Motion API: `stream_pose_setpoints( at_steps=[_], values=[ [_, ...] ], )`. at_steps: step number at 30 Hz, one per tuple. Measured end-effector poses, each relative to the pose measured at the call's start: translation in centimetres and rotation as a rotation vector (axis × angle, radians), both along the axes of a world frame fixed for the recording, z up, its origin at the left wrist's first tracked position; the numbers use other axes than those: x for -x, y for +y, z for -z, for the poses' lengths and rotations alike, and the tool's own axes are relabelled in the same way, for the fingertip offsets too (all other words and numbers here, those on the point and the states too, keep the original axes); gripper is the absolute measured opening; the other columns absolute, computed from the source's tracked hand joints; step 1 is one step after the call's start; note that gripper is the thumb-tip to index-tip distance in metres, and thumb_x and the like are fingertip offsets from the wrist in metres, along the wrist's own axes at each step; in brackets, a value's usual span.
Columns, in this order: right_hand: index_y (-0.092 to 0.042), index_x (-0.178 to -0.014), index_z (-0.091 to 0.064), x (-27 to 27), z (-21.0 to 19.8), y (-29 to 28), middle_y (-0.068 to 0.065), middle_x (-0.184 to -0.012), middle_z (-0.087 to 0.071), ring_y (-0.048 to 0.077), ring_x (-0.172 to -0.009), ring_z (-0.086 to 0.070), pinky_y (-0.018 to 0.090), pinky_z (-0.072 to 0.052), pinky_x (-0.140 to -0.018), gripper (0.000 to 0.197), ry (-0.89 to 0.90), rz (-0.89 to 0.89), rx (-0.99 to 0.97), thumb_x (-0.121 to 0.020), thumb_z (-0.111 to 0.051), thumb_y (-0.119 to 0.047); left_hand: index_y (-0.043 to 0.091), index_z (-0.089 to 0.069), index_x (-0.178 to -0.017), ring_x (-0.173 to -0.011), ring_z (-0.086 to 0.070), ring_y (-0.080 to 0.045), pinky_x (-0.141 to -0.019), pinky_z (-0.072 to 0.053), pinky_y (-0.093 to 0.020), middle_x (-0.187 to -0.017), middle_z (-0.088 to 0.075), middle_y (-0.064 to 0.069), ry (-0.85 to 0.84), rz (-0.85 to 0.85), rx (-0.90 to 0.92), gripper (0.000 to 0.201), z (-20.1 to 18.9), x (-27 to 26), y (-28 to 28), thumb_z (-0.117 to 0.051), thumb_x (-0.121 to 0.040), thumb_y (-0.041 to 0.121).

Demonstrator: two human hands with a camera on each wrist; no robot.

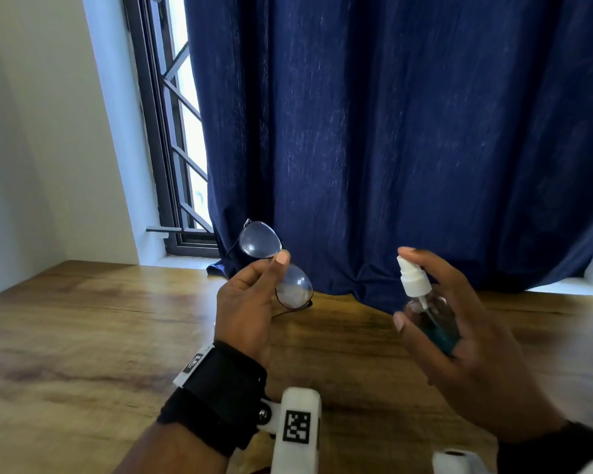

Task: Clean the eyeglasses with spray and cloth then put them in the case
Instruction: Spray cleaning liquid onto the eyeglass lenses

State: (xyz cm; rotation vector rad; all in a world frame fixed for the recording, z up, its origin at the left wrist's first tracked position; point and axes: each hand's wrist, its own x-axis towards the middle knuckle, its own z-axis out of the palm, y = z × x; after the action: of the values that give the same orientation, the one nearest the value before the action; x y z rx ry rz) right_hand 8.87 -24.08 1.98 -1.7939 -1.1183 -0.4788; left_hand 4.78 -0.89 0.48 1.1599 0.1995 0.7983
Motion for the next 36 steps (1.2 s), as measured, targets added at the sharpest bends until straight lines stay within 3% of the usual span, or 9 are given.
stream_pose_setpoints(
  at_steps=[6, 9, 11, 14, 16, 20, 26, 31, 36],
  values=[
    [-0.055, -0.136, -0.042, -0.6, 0.3, 0.4, 0.001, -0.078, -0.062, 0.018, -0.061, -0.06, 0.021, -0.05, -0.053, 0.066, 0.019, -0.003, 0.069, -0.092, -0.069, -0.014, 0.016, -0.079, -0.08, -0.087, -0.067, -0.028, -0.1, -0.05, -0.056, -0.086, -0.075, -0.011, 0.015, 0.026, -0.006, 0.03, 0.3, -0.2, 0.1, -0.083, -0.07, 0.044],
    [-0.056, -0.144, -0.034, -0.8, 0.4, 0.4, 0.004, -0.078, -0.064, 0.021, -0.054, -0.061, 0.028, -0.055, -0.048, 0.073, 0.111, 0.02, -0.023, -0.093, -0.066, -0.016, 0.015, -0.08, -0.085, -0.094, -0.07, -0.029, -0.101, -0.052, -0.057, -0.097, -0.077, -0.012, 0.01, 0.036, -0.043, 0.035, 0.5, -0.3, 0.2, -0.083, -0.071, 0.047],
    [-0.052, -0.146, -0.031, -1.2, 0.6, 0.4, 0.012, -0.07, -0.064, 0.026, -0.049, -0.06, 0.034, -0.056, -0.046, 0.073, 0.321, 0.013, -0.138, -0.093, -0.067, -0.018, 0.015, -0.08, -0.086, -0.092, -0.072, -0.022, -0.09, -0.059, -0.043, -0.094, -0.078, -0.008, -0.022, 0.066, -0.056, 0.028, 0.5, -0.3, 0.0, -0.08, -0.077, 0.042],
    [-0.03, -0.123, -0.056, -2.1, 0.7, 0.6, 0.009, -0.065, -0.065, 0.027, -0.05, -0.061, 0.045, -0.057, -0.051, 0.044, 0.701, -0.009, -0.232, -0.083, -0.073, -0.036, 0.018, -0.077, -0.093, -0.089, -0.067, -0.015, -0.073, -0.055, -0.027, -0.093, -0.075, 0.001, -0.107, 0.161, -0.048, 0.028, 0.2, -0.3, -0.8, -0.074, -0.074, 0.038],
    [-0.02, -0.109, -0.062, -2.1, 0.9, 0.7, 0.009, -0.073, -0.063, 0.024, -0.054, -0.061, 0.04, -0.055, -0.052, 0.038, 0.898, -0.069, -0.199, -0.079, -0.075, -0.04, 0.018, -0.076, -0.095, -0.093, -0.062, -0.022, -0.08, -0.051, -0.032, -0.089, -0.072, 0.002, -0.145, 0.254, -0.04, 0.036, 0.2, -0.5, -1.7, -0.079, -0.068, 0.042],
    [-0.016, -0.11, -0.062, -1.6, 1.4, 1.4, 0.008, -0.084, -0.067, 0.021, -0.06, -0.063, 0.032, -0.049, -0.048, 0.04, 1.106, -0.248, -0.227, -0.078, -0.076, -0.037, 0.026, -0.081, -0.091, -0.101, -0.067, -0.009, -0.092, -0.052, -0.034, -0.101, -0.077, 0.007, -0.161, 0.395, -0.105, 0.05, 1.1, -0.9, -2.4, -0.091, -0.053, 0.057],
    [-0.017, -0.117, -0.055, -1.5, 1.7, 1.9, 0.006, -0.075, -0.064, 0.021, -0.059, -0.062, 0.033, -0.052, -0.048, 0.038, 0.899, -0.247, -0.321, -0.085, -0.074, -0.006, 0.025, -0.08, -0.096, -0.104, -0.068, -0.01, -0.082, -0.055, -0.025, -0.104, -0.078, 0.007, -0.12, 0.409, -0.165, 0.036, 1.7, -1.1, -2.3, -0.078, -0.068, 0.048],
    [-0.018, -0.114, -0.057, -1.4, 2.1, 2.3, 0.004, -0.083, -0.069, 0.022, -0.068, -0.069, 0.034, -0.052, -0.049, 0.034, 0.907, -0.192, -0.341, -0.086, -0.075, -0.017, 0.023, -0.078, -0.103, -0.092, -0.071, -0.002, -0.073, -0.055, -0.016, -0.096, -0.077, 0.009, -0.143, 0.445, -0.199, 0.053, 1.9, -1.0, -2.3, -0.085, -0.061, 0.055],
    [-0.016, -0.113, -0.055, -1.3, 1.9, 2.2, 0.011, -0.081, -0.071, 0.026, -0.068, -0.071, 0.037, -0.056, -0.05, 0.04, 0.782, -0.181, -0.331, -0.08, -0.077, -0.017, 0.02, -0.077, -0.105, -0.092, -0.073, -0.007, -0.076, -0.058, -0.022, -0.1, -0.077, 0.006, -0.141, 0.493, -0.19, 0.05, 1.9, -1.0, -2.8, -0.082, -0.068, 0.052]
  ],
)
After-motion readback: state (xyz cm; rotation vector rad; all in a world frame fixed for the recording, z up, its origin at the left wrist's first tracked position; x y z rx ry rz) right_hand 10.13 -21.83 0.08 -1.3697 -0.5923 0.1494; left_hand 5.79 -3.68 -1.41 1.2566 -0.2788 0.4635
